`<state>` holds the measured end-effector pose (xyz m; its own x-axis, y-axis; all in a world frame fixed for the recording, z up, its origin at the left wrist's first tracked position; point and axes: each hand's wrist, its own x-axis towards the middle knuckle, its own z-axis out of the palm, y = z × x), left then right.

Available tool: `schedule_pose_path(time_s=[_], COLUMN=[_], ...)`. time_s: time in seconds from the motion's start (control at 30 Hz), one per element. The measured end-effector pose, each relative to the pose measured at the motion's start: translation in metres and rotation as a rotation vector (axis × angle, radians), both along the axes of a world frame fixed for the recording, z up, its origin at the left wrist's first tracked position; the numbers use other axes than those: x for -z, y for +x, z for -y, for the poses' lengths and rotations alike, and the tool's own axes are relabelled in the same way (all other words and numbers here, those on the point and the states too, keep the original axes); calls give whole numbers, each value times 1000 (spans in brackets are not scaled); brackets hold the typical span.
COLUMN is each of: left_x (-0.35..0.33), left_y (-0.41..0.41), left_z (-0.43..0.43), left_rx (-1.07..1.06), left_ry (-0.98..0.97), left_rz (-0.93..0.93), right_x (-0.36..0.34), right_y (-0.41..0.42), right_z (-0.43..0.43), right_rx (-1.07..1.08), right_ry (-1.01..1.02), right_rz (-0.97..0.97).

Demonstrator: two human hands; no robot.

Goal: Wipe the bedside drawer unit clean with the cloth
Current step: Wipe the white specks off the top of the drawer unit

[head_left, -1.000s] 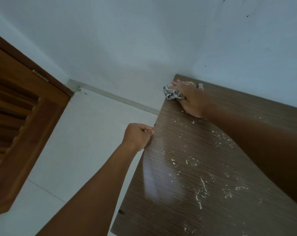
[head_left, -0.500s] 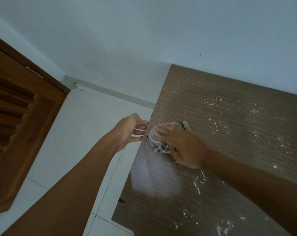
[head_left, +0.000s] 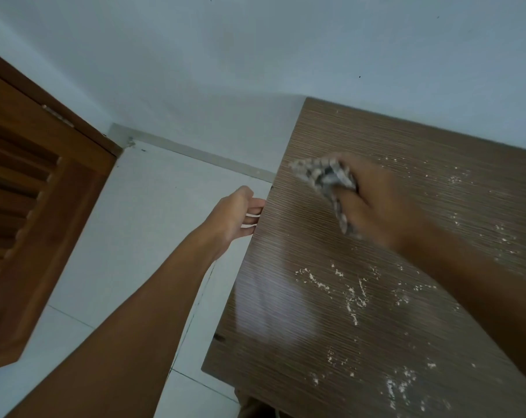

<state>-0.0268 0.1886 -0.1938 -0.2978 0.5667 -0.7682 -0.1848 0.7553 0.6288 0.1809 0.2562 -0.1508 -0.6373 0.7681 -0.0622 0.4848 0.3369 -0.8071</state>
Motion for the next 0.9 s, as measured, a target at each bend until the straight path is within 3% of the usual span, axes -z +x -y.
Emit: schedule_pose_path(time_s=[0.13, 0.3, 0.43, 0.6, 0.67, 0.77, 0.83, 0.9], left_x=[0, 4, 5, 2, -1, 7, 14, 17], left_y=[1, -3, -6, -4, 3, 15, 25, 37], left_z=[1, 2, 2, 0, 0, 4, 5, 0], left_rx=[-8, -53, -68, -72, 17, 370, 633, 798], left_ry=[4, -15, -24, -28, 17, 183, 250, 306], left_rz=[5, 49, 65, 40, -85, -511, -807, -964], right_x=[16, 80, 88, 90, 92, 87, 75, 54], right_y=[-33, -53, -41, -1, 17, 38, 44, 48], right_z=[-48, -42, 6, 77, 102, 126, 130, 123], right_rx=[84, -32, -226, -351, -390, -407, -325, -162], right_ry=[188, 158, 286, 266, 245, 185, 122, 7], right_rz=[128, 424, 300, 268, 245, 211, 140, 37])
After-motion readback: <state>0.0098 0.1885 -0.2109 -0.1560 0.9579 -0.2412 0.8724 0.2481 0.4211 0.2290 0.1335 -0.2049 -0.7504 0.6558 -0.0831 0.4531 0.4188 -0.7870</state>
